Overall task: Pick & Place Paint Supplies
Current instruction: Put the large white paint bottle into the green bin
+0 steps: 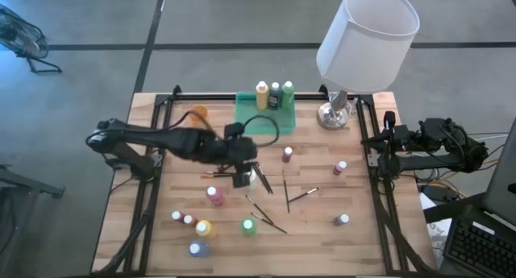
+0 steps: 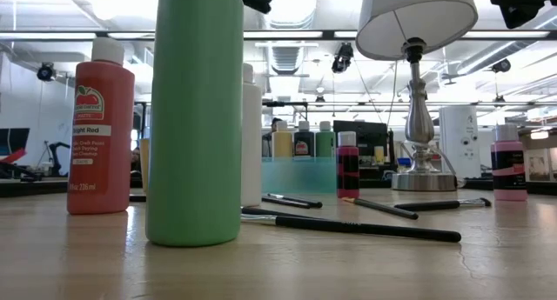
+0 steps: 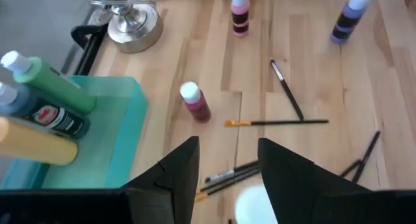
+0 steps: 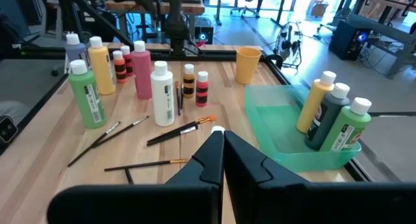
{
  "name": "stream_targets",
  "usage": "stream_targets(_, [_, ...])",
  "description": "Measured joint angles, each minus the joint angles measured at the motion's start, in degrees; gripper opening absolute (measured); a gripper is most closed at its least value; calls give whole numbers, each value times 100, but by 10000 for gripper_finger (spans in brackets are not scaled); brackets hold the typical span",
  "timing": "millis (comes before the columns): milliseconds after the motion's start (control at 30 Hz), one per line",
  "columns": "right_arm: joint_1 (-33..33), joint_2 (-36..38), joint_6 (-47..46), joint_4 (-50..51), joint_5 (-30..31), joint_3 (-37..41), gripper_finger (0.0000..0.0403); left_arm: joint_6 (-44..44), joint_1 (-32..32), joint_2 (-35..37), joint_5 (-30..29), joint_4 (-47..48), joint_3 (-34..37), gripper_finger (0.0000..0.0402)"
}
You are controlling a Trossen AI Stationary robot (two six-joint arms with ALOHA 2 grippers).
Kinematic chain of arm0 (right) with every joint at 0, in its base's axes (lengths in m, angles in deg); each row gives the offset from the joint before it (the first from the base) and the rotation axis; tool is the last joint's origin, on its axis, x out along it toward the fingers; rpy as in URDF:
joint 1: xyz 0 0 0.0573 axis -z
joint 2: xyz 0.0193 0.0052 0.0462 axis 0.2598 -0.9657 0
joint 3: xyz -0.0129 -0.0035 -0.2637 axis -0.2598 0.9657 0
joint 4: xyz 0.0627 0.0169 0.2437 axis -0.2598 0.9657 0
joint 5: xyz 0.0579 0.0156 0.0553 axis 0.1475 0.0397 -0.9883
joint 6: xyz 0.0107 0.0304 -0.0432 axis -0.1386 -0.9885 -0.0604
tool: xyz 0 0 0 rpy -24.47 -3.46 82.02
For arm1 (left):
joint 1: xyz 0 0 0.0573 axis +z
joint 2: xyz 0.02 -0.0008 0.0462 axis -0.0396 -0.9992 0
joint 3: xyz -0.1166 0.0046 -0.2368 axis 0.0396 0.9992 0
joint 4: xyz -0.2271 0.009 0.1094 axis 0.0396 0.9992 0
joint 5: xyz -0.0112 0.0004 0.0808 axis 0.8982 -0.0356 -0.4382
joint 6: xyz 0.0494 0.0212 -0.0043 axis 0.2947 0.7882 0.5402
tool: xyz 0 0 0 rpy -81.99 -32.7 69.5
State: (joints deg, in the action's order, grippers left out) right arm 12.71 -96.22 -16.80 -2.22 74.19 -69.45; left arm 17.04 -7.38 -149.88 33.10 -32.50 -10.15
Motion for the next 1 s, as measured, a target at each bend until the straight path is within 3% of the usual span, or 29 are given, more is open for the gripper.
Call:
stream_targets(133, [-1, 0, 2, 1, 0, -1, 8, -350, -413, 364, -387, -180, 593, 163])
stream_targets(300, [-1, -1, 0, 2, -1, -1, 8, -621, -732, 935, -460, -983, 1501, 163])
stream_targets(633, [0, 0, 0, 0, -1, -1, 8, -824, -720, 1556, -459, -2614, 3332, 163])
stream_targets(833, [-2, 0, 2, 2, 1, 1, 8, -940, -662, 1565, -457, -2765, 3563, 166])
stream_targets(1000, [0, -1, 0, 1, -1, 1, 8, -922, -613, 1565, -402, -2781, 3470, 209])
